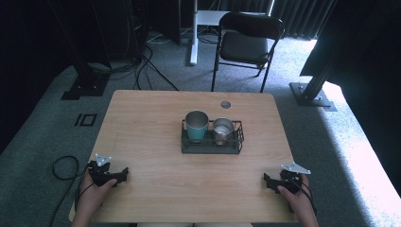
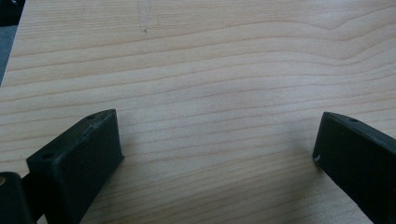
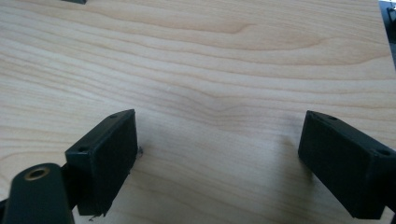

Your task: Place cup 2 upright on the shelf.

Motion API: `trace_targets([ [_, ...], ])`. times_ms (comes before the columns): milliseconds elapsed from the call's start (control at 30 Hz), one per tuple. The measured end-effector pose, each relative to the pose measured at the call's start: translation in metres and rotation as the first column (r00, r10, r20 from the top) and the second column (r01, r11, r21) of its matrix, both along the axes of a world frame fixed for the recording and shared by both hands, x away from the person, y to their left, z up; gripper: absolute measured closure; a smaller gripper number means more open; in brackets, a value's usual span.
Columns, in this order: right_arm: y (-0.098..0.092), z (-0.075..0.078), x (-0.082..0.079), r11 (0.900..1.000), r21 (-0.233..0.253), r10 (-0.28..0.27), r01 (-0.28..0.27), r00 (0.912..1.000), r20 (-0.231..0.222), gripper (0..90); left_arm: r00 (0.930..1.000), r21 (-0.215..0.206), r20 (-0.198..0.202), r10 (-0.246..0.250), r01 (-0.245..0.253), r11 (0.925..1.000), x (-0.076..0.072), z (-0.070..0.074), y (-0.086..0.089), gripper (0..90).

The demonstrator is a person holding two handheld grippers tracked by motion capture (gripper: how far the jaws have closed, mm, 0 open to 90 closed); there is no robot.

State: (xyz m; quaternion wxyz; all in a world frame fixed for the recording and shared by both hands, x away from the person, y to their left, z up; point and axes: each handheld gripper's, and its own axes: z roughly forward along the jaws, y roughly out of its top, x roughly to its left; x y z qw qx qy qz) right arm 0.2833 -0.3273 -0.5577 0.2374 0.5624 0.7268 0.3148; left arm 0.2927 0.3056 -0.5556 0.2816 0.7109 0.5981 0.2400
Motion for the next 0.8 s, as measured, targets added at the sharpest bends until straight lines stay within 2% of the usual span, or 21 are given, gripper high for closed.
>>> trace_targets([
  [133, -0.0011, 0.0, -0.0011, 1.0, 0.011, -0.005, 0.005, 1.0, 0.001, 11.4, 1.0, 0.0, 0.0, 0.0, 0.0, 1.0, 0.0, 0.0, 0.0, 1.6],
  [233, -0.0011, -0.0001, -0.0011, 1.0, -0.001, 0.002, -0.002, 1.0, 0.0, 11.4, 1.0, 0.0, 0.0, 0.0, 0.0, 1.0, 0.0, 0.0, 0.0, 1.6],
  [800, -0.0015, -0.0003, -0.0018, 1.0, -0.001, 0.02, -0.02, 0.9998, -0.002, 11.3, 1.0, 0.0, 0.001, 0.0, 0.0, 1.0, 0.0, 0.0, 0.0, 1.6],
])
